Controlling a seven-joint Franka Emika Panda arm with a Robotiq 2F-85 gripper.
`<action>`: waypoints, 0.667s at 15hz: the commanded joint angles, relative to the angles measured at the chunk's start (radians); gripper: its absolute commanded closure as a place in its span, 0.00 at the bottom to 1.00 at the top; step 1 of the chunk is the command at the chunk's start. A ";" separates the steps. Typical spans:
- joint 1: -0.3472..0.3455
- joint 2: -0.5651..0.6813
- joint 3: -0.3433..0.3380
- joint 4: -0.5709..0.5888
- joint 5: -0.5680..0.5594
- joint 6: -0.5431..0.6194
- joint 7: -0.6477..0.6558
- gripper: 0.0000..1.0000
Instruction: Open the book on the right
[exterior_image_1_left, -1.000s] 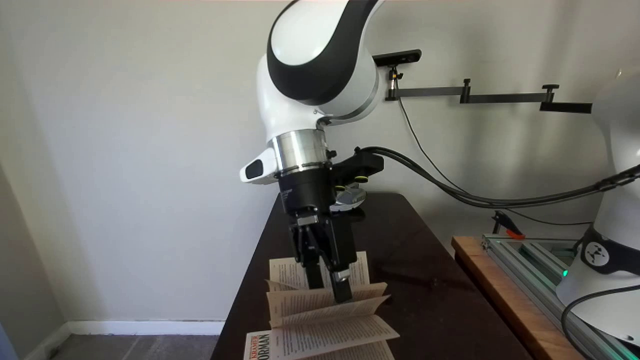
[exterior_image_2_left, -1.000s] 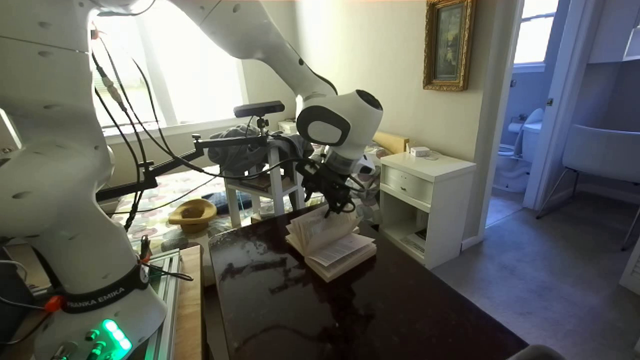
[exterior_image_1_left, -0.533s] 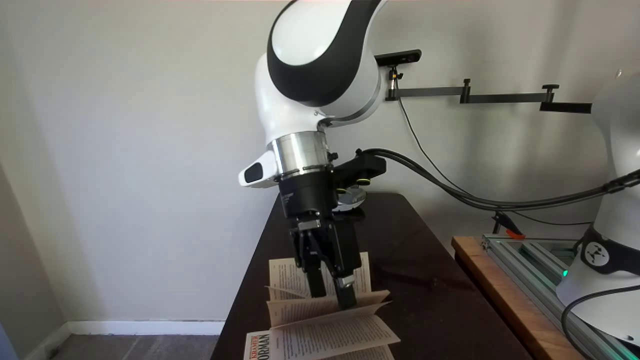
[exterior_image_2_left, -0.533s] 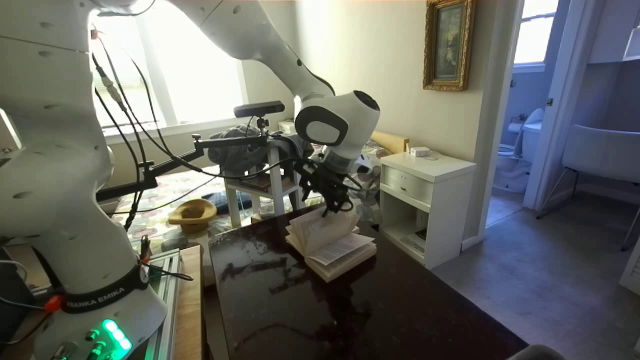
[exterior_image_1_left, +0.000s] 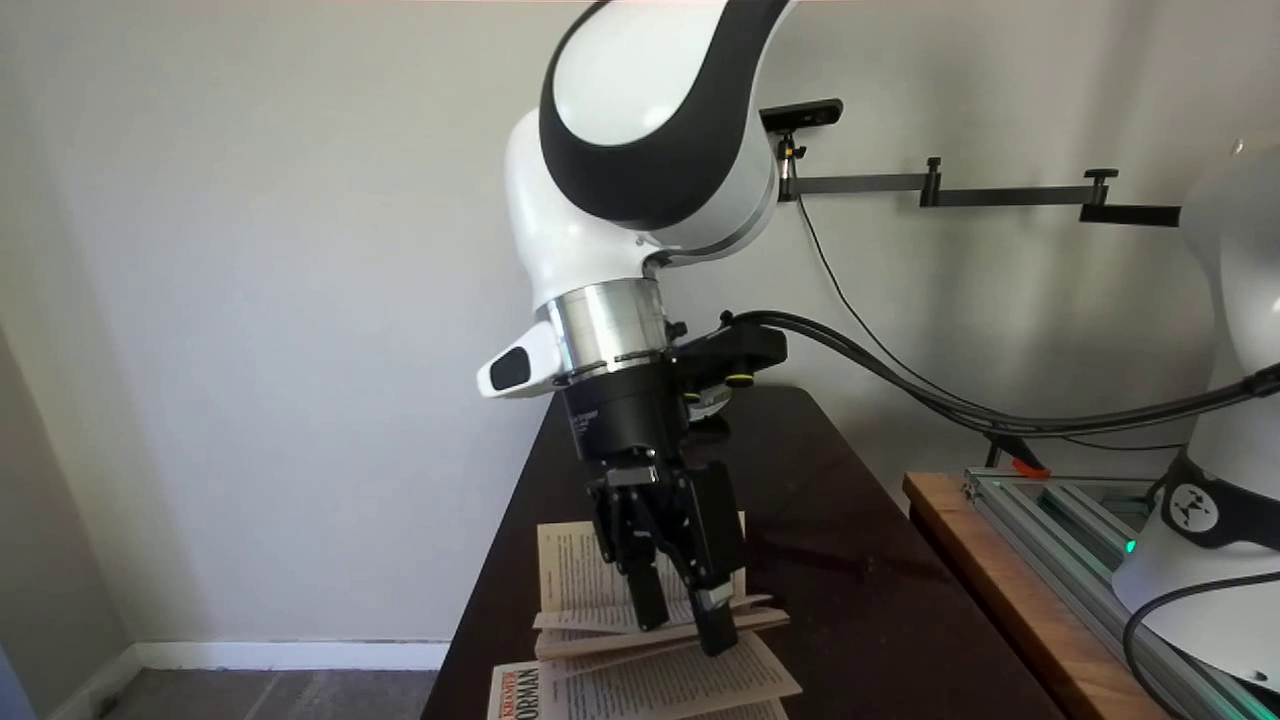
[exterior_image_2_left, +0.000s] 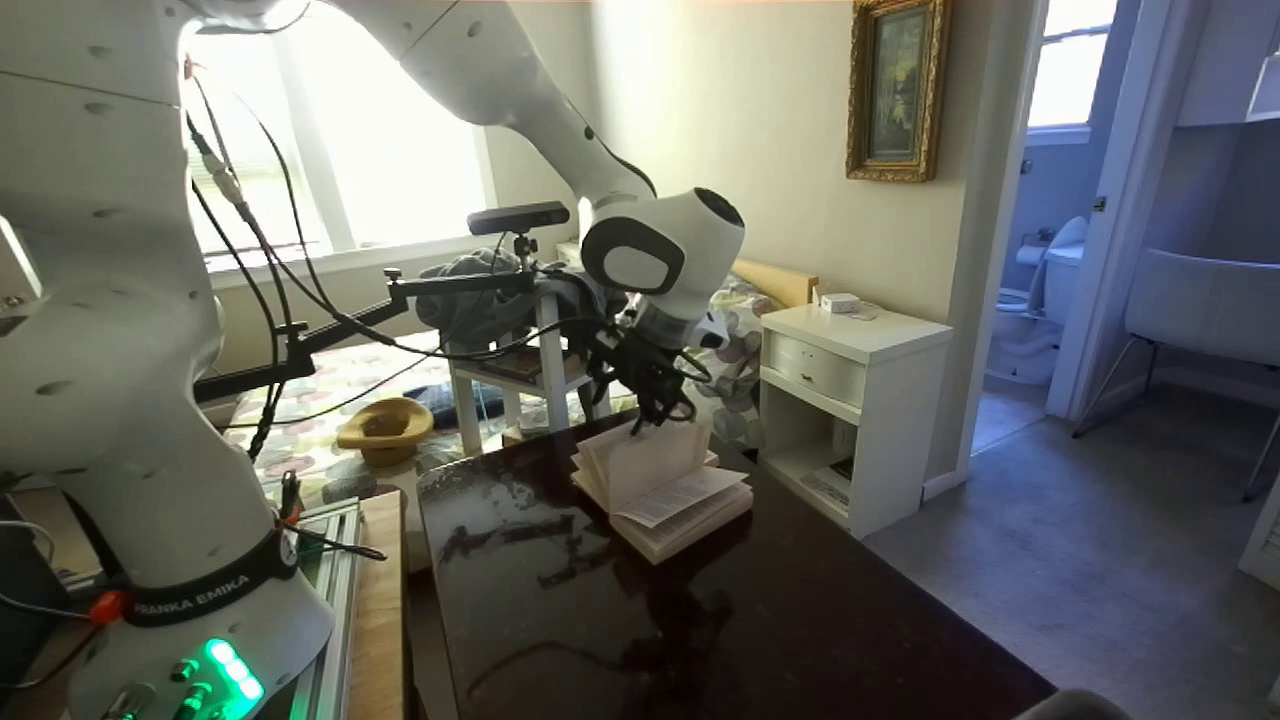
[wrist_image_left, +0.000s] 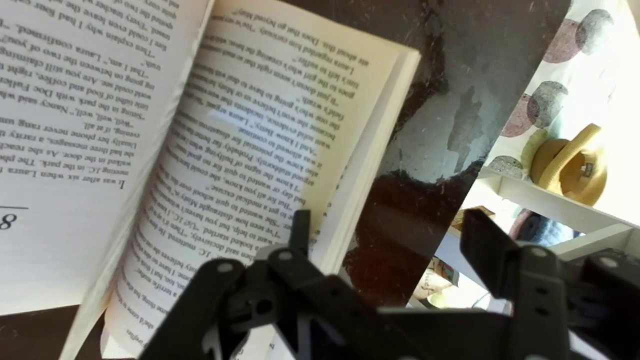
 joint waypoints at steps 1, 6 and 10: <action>0.018 0.003 0.007 -0.027 -0.032 0.039 0.031 0.23; 0.029 0.020 0.005 -0.046 -0.073 0.076 0.047 0.24; 0.035 0.032 0.010 -0.062 -0.097 0.097 0.061 0.24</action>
